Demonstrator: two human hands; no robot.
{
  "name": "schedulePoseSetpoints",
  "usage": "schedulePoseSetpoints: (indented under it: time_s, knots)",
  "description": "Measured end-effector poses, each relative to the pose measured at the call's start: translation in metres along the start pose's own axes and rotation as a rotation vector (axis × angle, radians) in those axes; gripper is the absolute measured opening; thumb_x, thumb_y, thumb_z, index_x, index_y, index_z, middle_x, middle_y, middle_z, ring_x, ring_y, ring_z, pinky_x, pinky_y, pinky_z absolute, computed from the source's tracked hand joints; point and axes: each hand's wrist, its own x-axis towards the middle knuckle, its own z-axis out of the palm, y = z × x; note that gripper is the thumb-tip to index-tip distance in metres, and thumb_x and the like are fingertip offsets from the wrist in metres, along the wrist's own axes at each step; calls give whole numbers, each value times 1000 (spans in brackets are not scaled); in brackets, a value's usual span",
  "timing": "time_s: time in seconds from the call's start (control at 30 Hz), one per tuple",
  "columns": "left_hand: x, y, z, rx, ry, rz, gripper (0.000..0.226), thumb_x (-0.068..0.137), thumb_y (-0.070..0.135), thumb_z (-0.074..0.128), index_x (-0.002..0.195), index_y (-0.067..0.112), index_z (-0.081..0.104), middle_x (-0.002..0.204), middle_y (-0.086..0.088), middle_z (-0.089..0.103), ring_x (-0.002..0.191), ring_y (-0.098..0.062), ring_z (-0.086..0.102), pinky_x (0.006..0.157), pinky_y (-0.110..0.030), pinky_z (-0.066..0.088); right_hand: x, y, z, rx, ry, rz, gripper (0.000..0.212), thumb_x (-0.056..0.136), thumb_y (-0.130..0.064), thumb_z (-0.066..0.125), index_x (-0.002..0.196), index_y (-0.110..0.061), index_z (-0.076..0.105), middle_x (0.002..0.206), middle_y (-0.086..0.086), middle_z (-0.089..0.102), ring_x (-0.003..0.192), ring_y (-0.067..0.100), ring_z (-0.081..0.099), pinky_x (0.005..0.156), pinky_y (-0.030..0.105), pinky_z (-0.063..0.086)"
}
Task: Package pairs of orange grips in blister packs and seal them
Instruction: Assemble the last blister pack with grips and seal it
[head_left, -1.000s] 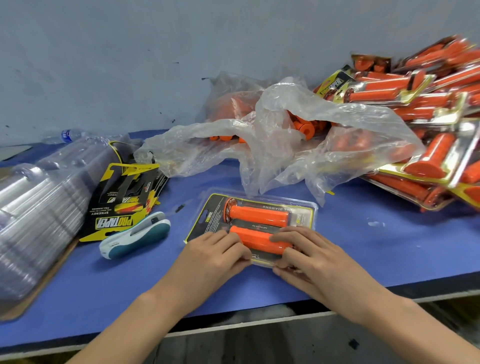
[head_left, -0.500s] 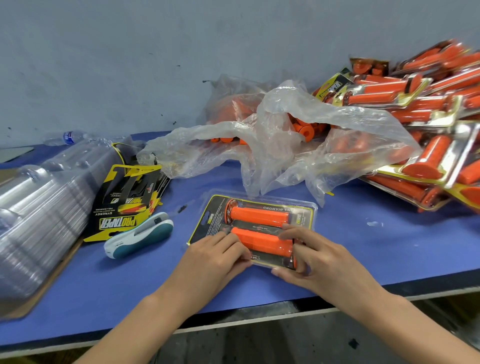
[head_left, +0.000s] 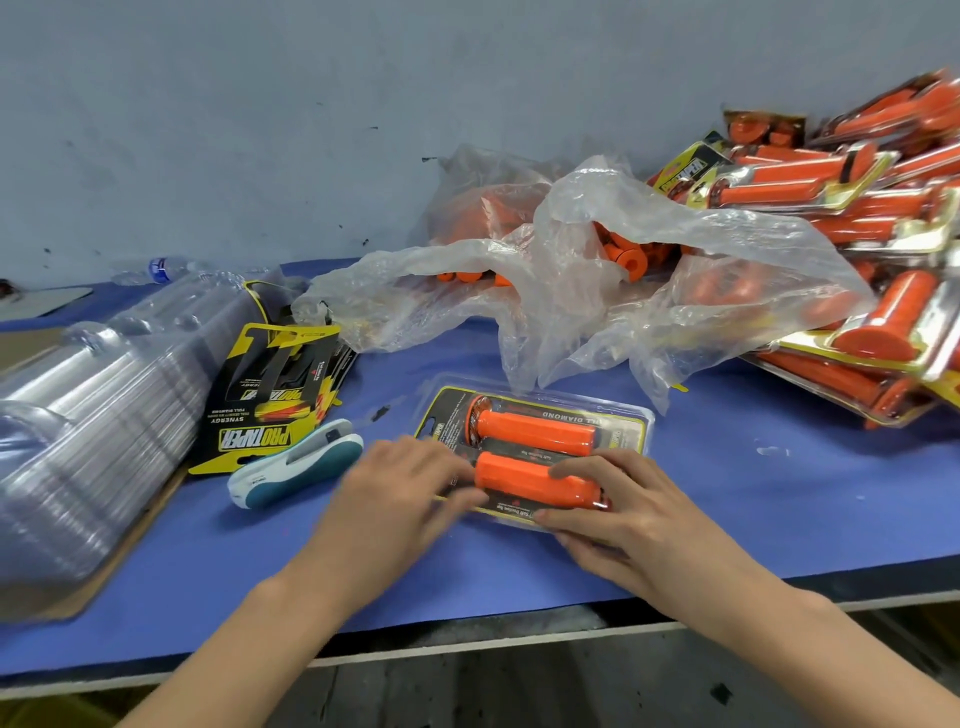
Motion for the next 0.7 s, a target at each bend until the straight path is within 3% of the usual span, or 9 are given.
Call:
schedulePoseSetpoints:
  time_s: [0.07, 0.17, 0.27, 0.37, 0.43, 0.5, 0.53, 0.6, 0.7]
  knots:
    - [-7, -30, -11, 167, 12, -267, 45, 93, 54, 44, 107, 16, 66, 101, -3, 63, 91, -28, 61, 77, -42, 47, -1, 0, -1, 15, -14, 12, 21, 97, -38, 55, 110, -36, 71, 128, -3, 57, 113, 24, 52, 95, 38, 47]
    - [-29, -69, -19, 281, -218, -621, 63, 88, 61, 55, 131, 15, 55, 119, -10, 58, 107, -36, 56, 85, -48, 44, -1, -1, -1, 36, -26, 29, 21, 96, -37, 56, 110, -36, 72, 128, -4, 57, 115, 23, 51, 97, 37, 47]
    - [-41, -87, -18, 342, -445, -699, 73, 87, 67, 51, 144, 22, 40, 128, -4, 58, 118, -29, 52, 93, -42, 36, 1, -2, -1, 72, -25, 70, 21, 96, -36, 55, 108, -32, 71, 128, -5, 57, 117, 21, 49, 97, 33, 46]
    - [-36, -88, -20, 364, -439, -706, 71, 87, 66, 51, 140, 21, 45, 121, -5, 59, 114, -29, 53, 90, -40, 36, 4, -4, -1, 105, -26, 122, 19, 95, -36, 53, 101, -26, 68, 128, -6, 56, 119, 20, 46, 96, 33, 47]
    - [-27, -77, -28, 124, -309, -761, 65, 85, 65, 54, 131, 19, 51, 114, -7, 60, 104, -29, 58, 80, -38, 42, 5, -5, -1, 111, -35, 140, 17, 95, -36, 54, 94, -22, 64, 128, -6, 56, 120, 20, 46, 96, 34, 47]
    - [-15, -57, -40, -368, -157, -940, 59, 75, 69, 58, 113, 24, 53, 101, -5, 65, 81, -23, 67, 62, -29, 48, 7, -5, -1, 81, -27, 131, 16, 95, -33, 56, 87, -20, 60, 125, -5, 57, 119, 21, 49, 97, 35, 46]
    - [-10, -45, -45, -598, -167, -1051, 62, 69, 72, 60, 106, 23, 54, 90, -8, 70, 66, -22, 69, 51, -26, 48, 8, -5, -1, 64, -16, 126, 16, 94, -31, 57, 84, -18, 58, 124, -4, 58, 117, 22, 50, 96, 35, 46]
    - [-4, -24, -50, -926, -434, -1177, 73, 66, 77, 63, 103, 14, 58, 79, -16, 73, 51, -26, 66, 42, -27, 48, 10, -7, -1, 42, 5, 119, 17, 92, -28, 58, 80, -17, 56, 121, -2, 60, 113, 23, 54, 94, 35, 47]
    - [-6, 4, -51, -1138, -842, -1160, 77, 65, 80, 66, 101, 12, 68, 87, -14, 74, 53, -24, 63, 48, -27, 51, 11, -9, -2, 27, 8, 118, 18, 91, -27, 59, 79, -16, 54, 120, 0, 62, 112, 25, 56, 93, 35, 48]
